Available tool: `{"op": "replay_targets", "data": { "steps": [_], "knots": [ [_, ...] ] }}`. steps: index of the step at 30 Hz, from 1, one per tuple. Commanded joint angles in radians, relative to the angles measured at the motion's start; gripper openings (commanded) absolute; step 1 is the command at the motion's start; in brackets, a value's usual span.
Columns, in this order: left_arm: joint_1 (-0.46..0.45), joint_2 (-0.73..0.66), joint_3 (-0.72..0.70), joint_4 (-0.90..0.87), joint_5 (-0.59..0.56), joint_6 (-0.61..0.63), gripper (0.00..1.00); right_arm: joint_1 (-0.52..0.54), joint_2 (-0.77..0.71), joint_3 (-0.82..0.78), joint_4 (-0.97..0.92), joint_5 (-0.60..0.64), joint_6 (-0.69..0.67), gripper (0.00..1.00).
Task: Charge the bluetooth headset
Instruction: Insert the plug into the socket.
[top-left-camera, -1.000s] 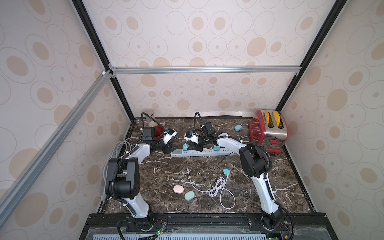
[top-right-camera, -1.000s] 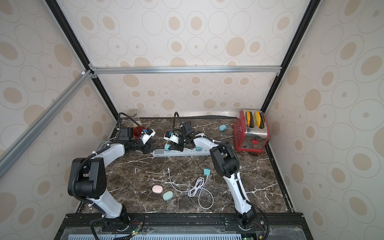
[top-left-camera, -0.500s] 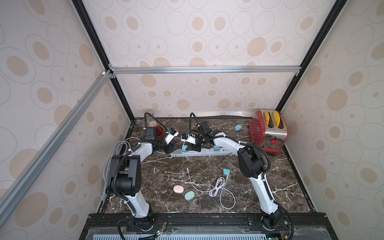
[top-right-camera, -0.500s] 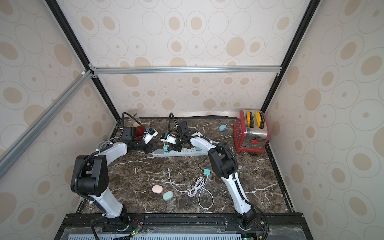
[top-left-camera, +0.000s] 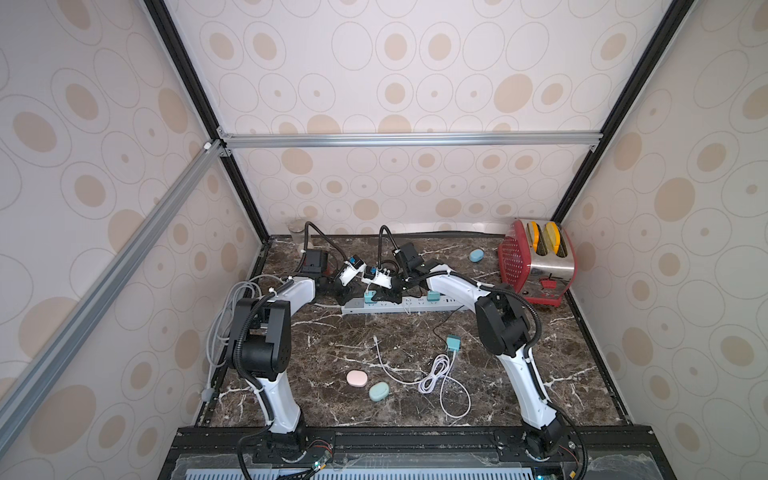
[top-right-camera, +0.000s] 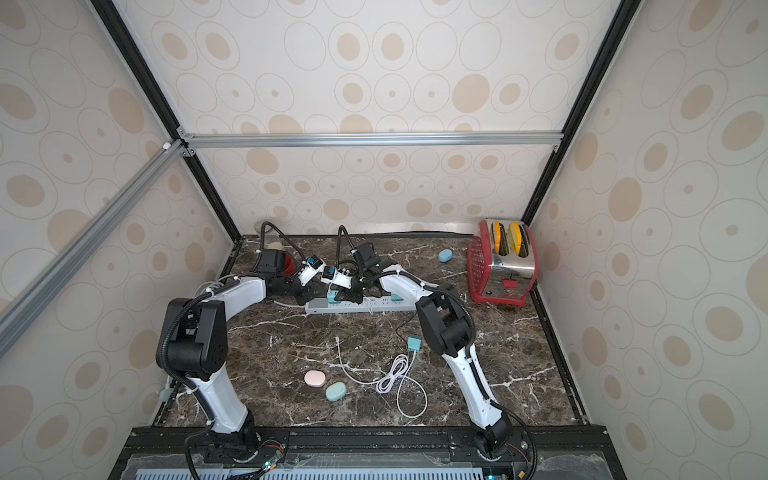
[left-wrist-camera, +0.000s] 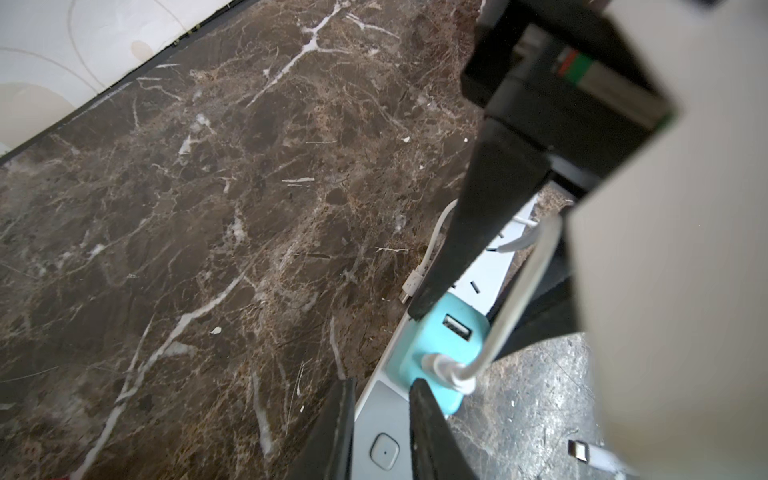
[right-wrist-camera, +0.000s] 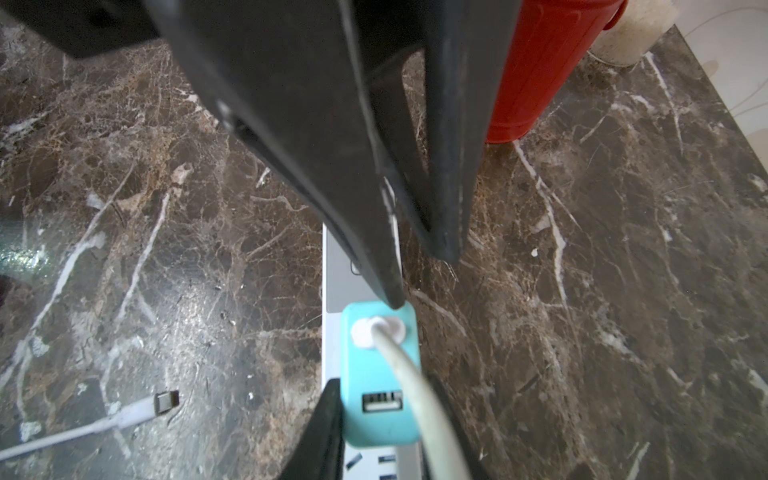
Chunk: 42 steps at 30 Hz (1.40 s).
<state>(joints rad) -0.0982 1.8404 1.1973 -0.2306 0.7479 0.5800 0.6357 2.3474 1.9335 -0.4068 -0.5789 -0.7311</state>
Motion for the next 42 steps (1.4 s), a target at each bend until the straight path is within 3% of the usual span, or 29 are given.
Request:
{"op": "replay_targets", "data": {
  "steps": [1,7,13,22,32,37,42],
  "knots": [
    [-0.011,0.018,0.045,-0.048,-0.013,0.013,0.25,0.016,0.037,-0.031,-0.055,0.047,-0.024,0.09],
    [-0.021,0.030,0.062,-0.091,-0.019,0.038,0.25,0.016,0.030,-0.043,-0.037,0.052,-0.018,0.14],
    [-0.024,0.036,0.068,-0.105,-0.024,0.038,0.25,0.005,-0.020,-0.120,0.095,0.051,0.069,0.50],
    [-0.020,0.031,0.084,-0.081,-0.062,-0.045,0.24,-0.012,-0.212,-0.319,0.362,0.047,0.238,0.71],
    [-0.006,-0.010,0.062,-0.062,-0.090,-0.087,0.27,-0.026,-0.404,-0.495,0.468,0.121,0.509,0.72],
    [-0.004,-0.017,0.046,-0.027,-0.073,-0.124,0.29,-0.025,-0.477,-0.548,0.481,0.208,0.712,0.59],
    [-0.003,-0.029,0.041,0.005,-0.122,-0.204,0.30,-0.022,-0.474,-0.483,0.322,0.262,0.990,0.50]
  ]
}}
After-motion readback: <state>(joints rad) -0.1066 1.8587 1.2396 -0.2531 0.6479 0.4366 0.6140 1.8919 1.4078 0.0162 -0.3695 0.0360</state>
